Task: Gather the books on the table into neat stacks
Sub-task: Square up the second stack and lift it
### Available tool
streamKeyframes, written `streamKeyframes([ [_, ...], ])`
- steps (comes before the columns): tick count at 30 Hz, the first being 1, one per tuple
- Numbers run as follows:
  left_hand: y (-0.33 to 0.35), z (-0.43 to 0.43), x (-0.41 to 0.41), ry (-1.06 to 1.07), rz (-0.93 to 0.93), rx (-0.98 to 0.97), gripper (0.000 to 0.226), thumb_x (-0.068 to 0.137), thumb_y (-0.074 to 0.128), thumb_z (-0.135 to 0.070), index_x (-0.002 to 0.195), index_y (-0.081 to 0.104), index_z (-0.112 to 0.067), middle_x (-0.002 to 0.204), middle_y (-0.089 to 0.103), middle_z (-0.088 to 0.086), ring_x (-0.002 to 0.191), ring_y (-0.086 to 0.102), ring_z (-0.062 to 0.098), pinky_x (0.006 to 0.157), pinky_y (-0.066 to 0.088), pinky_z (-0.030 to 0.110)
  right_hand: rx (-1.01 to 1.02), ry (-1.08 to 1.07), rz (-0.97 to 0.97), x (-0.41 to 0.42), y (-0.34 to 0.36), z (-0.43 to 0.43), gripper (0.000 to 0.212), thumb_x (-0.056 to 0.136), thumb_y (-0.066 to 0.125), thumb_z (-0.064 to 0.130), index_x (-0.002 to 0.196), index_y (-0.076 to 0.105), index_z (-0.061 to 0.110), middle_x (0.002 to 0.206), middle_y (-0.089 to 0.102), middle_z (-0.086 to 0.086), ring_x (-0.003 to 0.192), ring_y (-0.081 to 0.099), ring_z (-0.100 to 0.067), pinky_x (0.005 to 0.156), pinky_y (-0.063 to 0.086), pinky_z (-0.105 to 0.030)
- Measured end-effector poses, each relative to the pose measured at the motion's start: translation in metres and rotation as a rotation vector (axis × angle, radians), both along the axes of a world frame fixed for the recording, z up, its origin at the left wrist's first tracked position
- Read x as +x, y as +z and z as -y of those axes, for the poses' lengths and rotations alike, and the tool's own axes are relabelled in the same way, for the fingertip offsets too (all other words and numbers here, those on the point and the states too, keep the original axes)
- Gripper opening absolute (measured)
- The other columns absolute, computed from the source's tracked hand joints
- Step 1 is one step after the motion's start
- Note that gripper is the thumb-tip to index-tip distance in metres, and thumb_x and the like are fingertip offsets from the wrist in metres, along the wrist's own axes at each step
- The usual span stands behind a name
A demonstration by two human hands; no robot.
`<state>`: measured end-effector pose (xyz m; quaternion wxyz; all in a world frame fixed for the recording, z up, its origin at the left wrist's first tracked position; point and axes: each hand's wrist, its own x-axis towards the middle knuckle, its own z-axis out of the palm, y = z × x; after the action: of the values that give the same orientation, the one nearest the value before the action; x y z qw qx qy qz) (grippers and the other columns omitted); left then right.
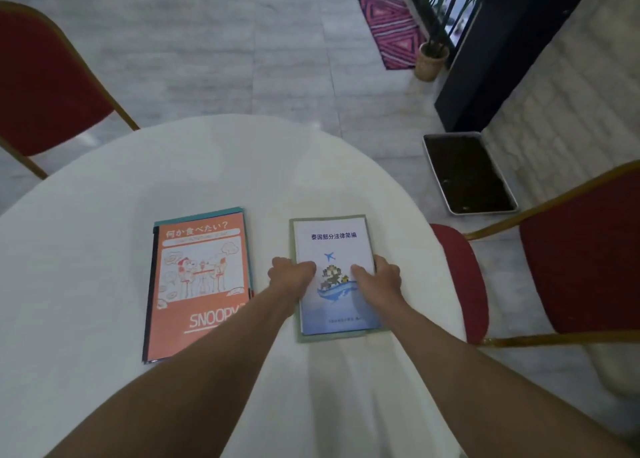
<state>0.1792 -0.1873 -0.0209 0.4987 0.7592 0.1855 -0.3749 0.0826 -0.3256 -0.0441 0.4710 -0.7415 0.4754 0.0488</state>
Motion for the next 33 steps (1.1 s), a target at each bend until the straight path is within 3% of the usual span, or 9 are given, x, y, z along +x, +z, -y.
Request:
streamKeyframes([
  [5,0.012,-0.001,-0.006,0.087,0.042,-0.137,0.061,0.057,0.061,-0.018,0.116,0.054,-0.006,0.104,0.07,0.018,0.083,0.072,0.034,0.075,0.06,0.052,0.215,-0.066,0.203,-0.011,0.009,-0.002,0.037,0.077,0.062,0.028,0.114,0.059,0.022,0.111,0.068,-0.004,0.1,0.068,-0.025,0.092,0.056,-0.05],
  [10,0.034,-0.015,-0.012,0.029,0.233,-0.213,0.048,0.069,0.064,-0.01,0.115,0.048,-0.014,0.1,0.068,0.01,0.082,0.071,0.024,0.064,0.06,0.037,0.288,-0.008,0.309,-0.008,0.037,0.002,0.046,0.087,0.059,0.017,0.129,0.041,0.028,0.111,0.065,-0.001,0.093,0.067,-0.014,0.067,0.055,-0.027],
  [14,0.053,-0.023,-0.015,-0.017,0.386,-0.292,0.05,0.07,0.062,0.0,0.114,0.046,-0.019,0.106,0.064,0.009,0.091,0.07,0.024,0.068,0.062,0.039,0.103,0.147,0.419,-0.009,0.061,0.0,0.054,0.082,0.058,0.012,0.129,0.041,0.034,0.115,0.064,0.003,0.102,0.065,-0.012,0.086,0.058,-0.037],
  [18,0.069,-0.034,-0.024,-0.2,0.732,-0.398,0.054,0.065,0.052,0.006,0.11,0.061,-0.024,0.101,0.069,0.008,0.094,0.07,0.026,0.072,0.062,0.045,-0.063,0.223,0.479,-0.026,0.067,-0.008,0.055,0.079,0.061,0.01,0.13,0.044,0.023,0.122,0.053,-0.003,0.116,0.055,-0.019,0.099,0.052,-0.045],
  [21,0.056,-0.048,-0.032,-0.471,0.908,-0.271,0.059,0.077,0.058,0.004,0.128,0.054,-0.026,0.117,0.054,-0.001,0.112,0.056,0.015,0.093,0.056,0.033,-0.055,0.254,0.455,-0.041,0.057,-0.012,0.059,0.084,0.063,0.013,0.136,0.037,0.026,0.129,0.048,0.0,0.125,0.048,-0.016,0.107,0.047,-0.044],
  [23,0.042,-0.056,-0.036,-0.563,0.941,-0.149,0.066,0.086,0.063,-0.002,0.143,0.033,-0.013,0.125,0.032,-0.016,0.12,0.038,0.001,0.101,0.043,0.01,-0.054,0.295,0.452,-0.045,0.051,-0.012,0.061,0.089,0.065,0.017,0.14,0.033,0.026,0.132,0.047,0.003,0.128,0.047,-0.014,0.11,0.045,-0.042],
  [25,0.034,-0.059,-0.038,-0.585,0.932,-0.156,0.069,0.089,0.06,-0.003,0.147,0.025,-0.014,0.119,0.026,-0.028,0.12,0.032,-0.005,0.092,0.035,-0.005,-0.049,0.325,0.448,-0.045,0.048,-0.011,0.06,0.093,0.065,0.02,0.141,0.031,0.024,0.133,0.048,0.004,0.128,0.047,-0.013,0.111,0.044,-0.042],
  [29,0.034,-0.057,-0.03,-0.564,0.863,-0.179,0.065,0.091,0.057,0.0,0.144,0.024,-0.021,0.116,0.031,-0.026,0.12,0.038,0.003,0.083,0.043,-0.002,-0.058,0.337,0.46,-0.044,0.049,-0.007,0.054,0.096,0.062,0.019,0.139,0.031,0.032,0.133,0.05,0.005,0.126,0.048,-0.01,0.111,0.044,-0.044],
  [33,0.031,-0.056,-0.03,-0.597,0.911,-0.128,0.064,0.092,0.056,-0.003,0.146,0.025,-0.015,0.122,0.03,-0.019,0.116,0.035,-0.003,0.09,0.041,-0.001,-0.062,0.335,0.494,-0.049,0.046,-0.006,0.056,0.095,0.063,0.023,0.142,0.033,0.032,0.134,0.051,0.005,0.128,0.049,-0.012,0.108,0.047,-0.045],
])
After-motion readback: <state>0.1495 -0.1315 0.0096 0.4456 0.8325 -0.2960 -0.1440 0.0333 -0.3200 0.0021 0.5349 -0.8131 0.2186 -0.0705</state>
